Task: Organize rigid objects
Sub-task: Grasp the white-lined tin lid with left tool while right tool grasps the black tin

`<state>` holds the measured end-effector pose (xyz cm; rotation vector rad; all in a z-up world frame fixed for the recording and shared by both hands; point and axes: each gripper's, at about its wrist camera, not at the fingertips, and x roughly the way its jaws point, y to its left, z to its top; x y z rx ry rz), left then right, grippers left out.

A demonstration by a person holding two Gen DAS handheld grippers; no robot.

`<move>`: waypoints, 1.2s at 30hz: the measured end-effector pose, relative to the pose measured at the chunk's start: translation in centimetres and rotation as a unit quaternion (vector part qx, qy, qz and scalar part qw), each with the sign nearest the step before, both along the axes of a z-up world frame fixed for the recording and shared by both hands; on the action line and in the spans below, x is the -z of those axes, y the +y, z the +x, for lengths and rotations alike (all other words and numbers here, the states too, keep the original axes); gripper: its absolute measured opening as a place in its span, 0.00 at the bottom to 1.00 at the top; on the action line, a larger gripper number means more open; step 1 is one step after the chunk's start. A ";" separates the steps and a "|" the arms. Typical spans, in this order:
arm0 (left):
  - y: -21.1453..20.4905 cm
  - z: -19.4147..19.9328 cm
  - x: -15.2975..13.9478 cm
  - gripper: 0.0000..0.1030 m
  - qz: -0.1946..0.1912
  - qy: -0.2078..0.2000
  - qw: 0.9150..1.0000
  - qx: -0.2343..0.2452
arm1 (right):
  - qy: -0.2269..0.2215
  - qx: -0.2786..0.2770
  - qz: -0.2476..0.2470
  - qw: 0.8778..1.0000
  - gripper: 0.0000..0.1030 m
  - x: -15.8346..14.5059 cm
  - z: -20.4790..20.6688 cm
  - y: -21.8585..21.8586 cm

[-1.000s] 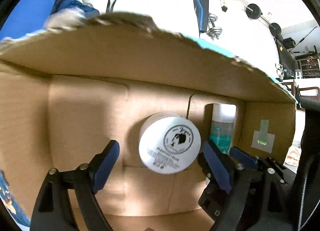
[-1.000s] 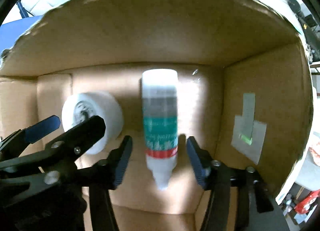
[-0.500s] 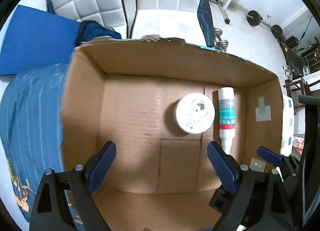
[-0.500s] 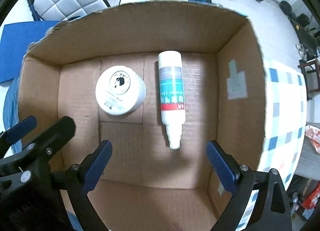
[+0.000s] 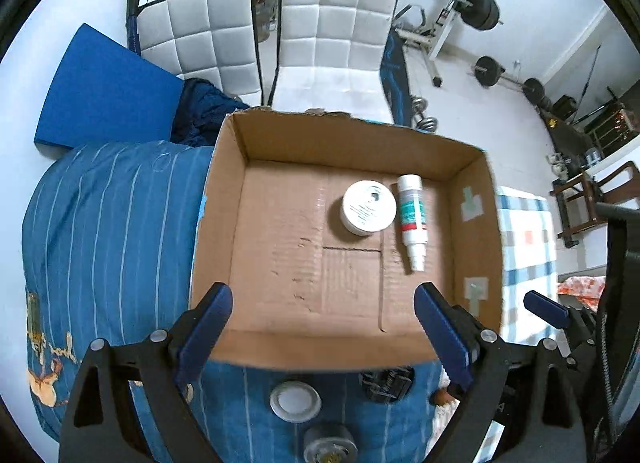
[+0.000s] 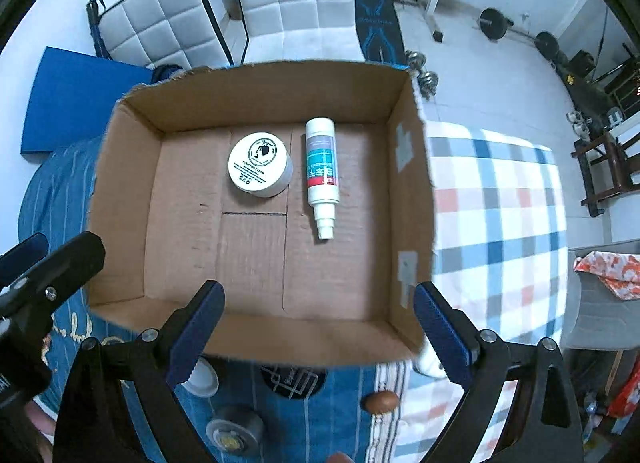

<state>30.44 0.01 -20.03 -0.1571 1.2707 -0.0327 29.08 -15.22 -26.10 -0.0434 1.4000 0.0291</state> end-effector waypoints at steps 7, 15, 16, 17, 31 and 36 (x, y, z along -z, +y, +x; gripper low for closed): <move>-1.0 -4.2 -2.1 0.90 -0.004 -0.014 1.000 0.022 | -0.027 -0.002 0.007 1.000 0.94 -4.7 -4.7 -1.1; 0.2 -8.9 4.9 0.90 -0.003 0.069 0.998 0.014 | 0.044 0.014 0.036 0.998 0.94 -0.5 -9.9 -2.6; 0.5 -9.3 6.4 0.90 -0.002 0.084 0.996 0.011 | 0.055 0.016 0.045 0.997 0.94 0.7 -10.4 -2.6; 0.7 -9.6 7.6 0.90 -0.002 0.097 0.995 0.009 | 0.069 0.019 0.055 0.996 0.94 2.1 -10.7 -2.5; 4.1 -9.5 18.8 0.90 -0.023 0.184 0.982 -0.044 | 0.126 0.055 0.061 0.989 0.93 14.0 -9.8 0.6; 4.2 -9.2 20.0 0.90 -0.036 0.192 0.980 -0.044 | 0.119 0.059 0.043 0.990 0.79 15.5 -9.6 1.7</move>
